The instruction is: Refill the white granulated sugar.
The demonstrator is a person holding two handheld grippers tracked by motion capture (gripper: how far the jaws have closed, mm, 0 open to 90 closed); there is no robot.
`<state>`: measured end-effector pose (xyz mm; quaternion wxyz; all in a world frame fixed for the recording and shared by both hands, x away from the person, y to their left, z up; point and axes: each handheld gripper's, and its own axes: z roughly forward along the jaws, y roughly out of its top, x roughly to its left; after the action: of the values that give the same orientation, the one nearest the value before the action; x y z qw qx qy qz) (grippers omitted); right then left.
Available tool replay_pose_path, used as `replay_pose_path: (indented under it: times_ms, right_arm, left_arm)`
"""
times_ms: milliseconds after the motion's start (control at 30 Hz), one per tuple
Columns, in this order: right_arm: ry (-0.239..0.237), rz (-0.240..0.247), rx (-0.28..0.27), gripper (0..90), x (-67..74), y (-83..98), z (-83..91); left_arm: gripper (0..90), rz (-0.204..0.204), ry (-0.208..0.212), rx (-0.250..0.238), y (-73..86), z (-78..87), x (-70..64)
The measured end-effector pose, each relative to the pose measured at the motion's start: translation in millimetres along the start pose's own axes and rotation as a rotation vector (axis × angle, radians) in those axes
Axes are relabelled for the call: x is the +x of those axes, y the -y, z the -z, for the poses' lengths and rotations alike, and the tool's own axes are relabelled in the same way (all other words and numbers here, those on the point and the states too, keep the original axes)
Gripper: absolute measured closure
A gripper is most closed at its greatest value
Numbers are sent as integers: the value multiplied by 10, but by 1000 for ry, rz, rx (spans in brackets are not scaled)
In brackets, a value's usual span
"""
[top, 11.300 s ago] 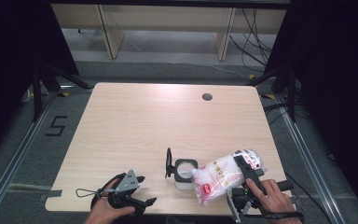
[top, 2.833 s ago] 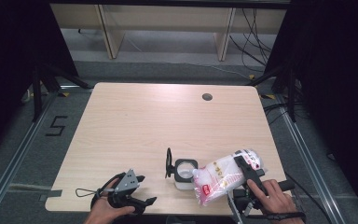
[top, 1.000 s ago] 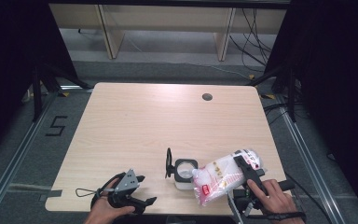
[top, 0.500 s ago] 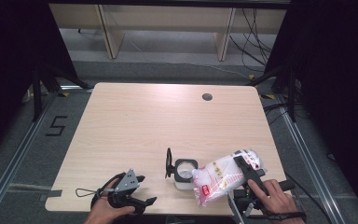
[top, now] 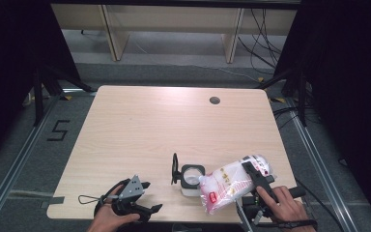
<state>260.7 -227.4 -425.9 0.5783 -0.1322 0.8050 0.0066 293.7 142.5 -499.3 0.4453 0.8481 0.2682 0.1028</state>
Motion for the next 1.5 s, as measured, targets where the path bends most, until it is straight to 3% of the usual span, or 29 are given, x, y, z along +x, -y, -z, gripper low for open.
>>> replay_pose_path:
  times_ms: [33, 133, 167, 367, 400, 533, 600, 667, 700, 733, 767, 800, 833, 867, 900, 933, 967, 1000, 1067, 1100, 1200, 1233, 1267, 1300, 1333, 1367, 1400, 1467, 1500]
  right_arm:
    - [-9, -16, 7, 419, 12, -1, 1]
    - [3, 35, -21, 419, -11, -1, -14]
    - [-12, -14, 4, 419, 13, -3, 0]
    - [0, 24, -10, 419, -11, 24, -15]
    - [-16, 14, 13, 419, -6, 21, -6]
    - [14, 5, -25, 420, 9, 23, -23]
    - [-13, 10, 8, 420, -9, -2, 3]
    - [-7, -51, 9, 420, 37, 7, 6]
    - [23, 21, -36, 420, -8, 14, -26]
    - [-2, 23, -11, 420, -15, 22, -12]
    - [-6, -40, 17, 420, 27, 29, 0]
    - [-3, 17, 5, 420, -10, 28, -7]
    - [-2, 36, -1, 420, -24, 27, -4]
    - [-4, -3, 2, 420, 4, 31, -2]
    - [8, 14, -15, 420, -7, 28, -12]
    - [19, 26, -27, 420, -8, 23, -21]
    - [-2, 24, 0, 420, -22, -1, 1]
    - [-6, -17, 3, 420, 11, 0, 5]
    - [-2, 37, -15, 420, -32, 2, -1]
    - [-6, 21, -9, 420, -16, 19, -11]
    - [-4, 24, -2, 420, -15, 21, -4]
    - [4, -23, -5, 420, 18, 20, -3]
    - [3, 12, -10, 421, -12, 7, -4]
    - [-21, 13, 7, 421, -19, -10, 8]
    - [11, 22, -26, 421, -14, -15, -12]
    - [-7, -12, -6, 421, 13, -25, 7]
    - [7, 30, -36, 421, -15, -35, -5]
    - [-5, 5, -20, 421, -5, -33, 0]
    - [12, 32, -28, 421, -16, -25, -10]
  left_arm:
    - [161, 0, 0, 0, 0, -1, 1]
    - [161, -8, 2, 4, -1, 4, 3]
    - [160, 2, 2, -4, 1, -2, -2]
    - [161, -2, 0, 2, 1, 2, 1]
    - [161, 1, 0, 2, 1, 1, 0]
    - [161, 8, -1, 14, 4, 6, -4]
    - [161, 1, -1, 1, 1, 2, -1]
    - [161, 0, 0, -2, 0, 4, -1]
    - [160, 9, 5, -11, 3, -6, -4]
    - [161, -1, 2, -1, 2, 0, 4]
    - [161, 0, 0, 0, 2, 0, 2]
    - [160, -1, 0, 1, 1, 1, -1]
    - [161, 37, 1, -7, 7, -7, -25]
    - [161, 24, -1, 0, 5, -3, -15]
    - [160, -2, 0, 2, 1, -1, 1]
    - [161, 1, -1, 3, 1, 1, 1]
    - [161, 0, 1, 2, 2, 2, 3]
    - [161, 10, 4, -11, 3, -4, -6]
    - [161, 25, 2, -8, 5, -3, -13]
    - [161, -6, 2, -1, 1, 1, 7]
    - [161, 0, 0, 0, 1, 1, -1]
    - [161, 0, 0, 1, 1, 0, -1]
    - [161, 0, -1, 3, 2, -1, 1]
    - [161, 1, -2, 2, 2, 0, 2]
    - [161, 1, 0, 2, 2, 1, 3]
    - [161, 7, 2, -9, 2, -4, -3]
    - [161, 7, 1, -10, 1, -3, -5]
    - [161, -2, 1, -1, 2, 1, 5]
    - [161, -3, -3, 2, 2, 5, 6]
